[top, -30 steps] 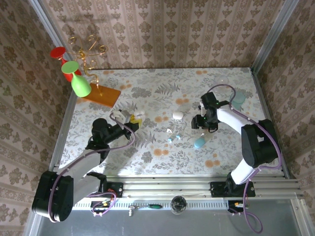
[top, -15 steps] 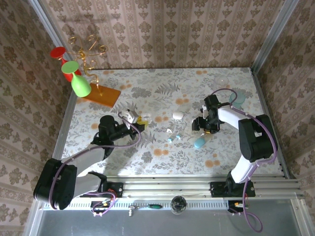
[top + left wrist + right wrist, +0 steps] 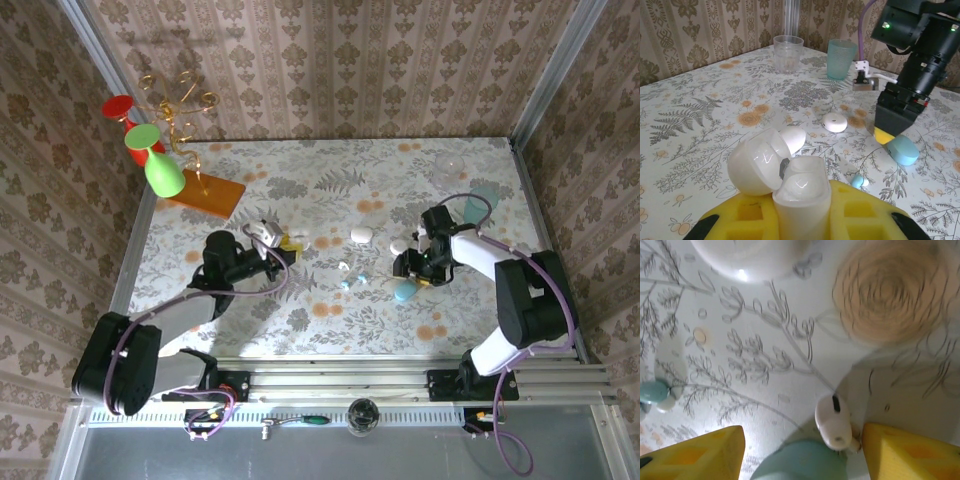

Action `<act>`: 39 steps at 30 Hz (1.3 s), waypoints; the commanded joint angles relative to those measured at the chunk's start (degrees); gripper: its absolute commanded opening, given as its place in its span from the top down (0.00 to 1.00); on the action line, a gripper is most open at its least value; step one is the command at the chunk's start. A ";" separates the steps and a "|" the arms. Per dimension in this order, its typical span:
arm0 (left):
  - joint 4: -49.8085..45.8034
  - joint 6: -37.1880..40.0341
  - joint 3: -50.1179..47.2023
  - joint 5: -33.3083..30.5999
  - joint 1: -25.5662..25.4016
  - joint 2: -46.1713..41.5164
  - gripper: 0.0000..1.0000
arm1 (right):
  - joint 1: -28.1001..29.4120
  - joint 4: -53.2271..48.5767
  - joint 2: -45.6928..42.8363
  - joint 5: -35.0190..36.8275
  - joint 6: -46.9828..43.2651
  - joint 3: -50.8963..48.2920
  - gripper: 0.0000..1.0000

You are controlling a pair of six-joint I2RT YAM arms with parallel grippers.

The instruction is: Insert wireless bluetooth earbuds into charging case

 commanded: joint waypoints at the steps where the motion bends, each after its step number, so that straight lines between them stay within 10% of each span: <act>1: 3.49 -1.37 2.25 2.13 -0.36 1.27 1.00 | 0.30 -2.23 -3.09 -3.59 3.35 -2.62 0.35; 15: 5.15 -2.32 3.59 2.86 -1.41 3.75 1.00 | 0.29 -7.32 -2.39 10.23 0.89 4.31 0.44; 39: 4.88 1.16 4.10 1.70 -4.23 5.16 1.00 | 0.29 -8.59 10.75 5.88 -1.85 11.58 0.78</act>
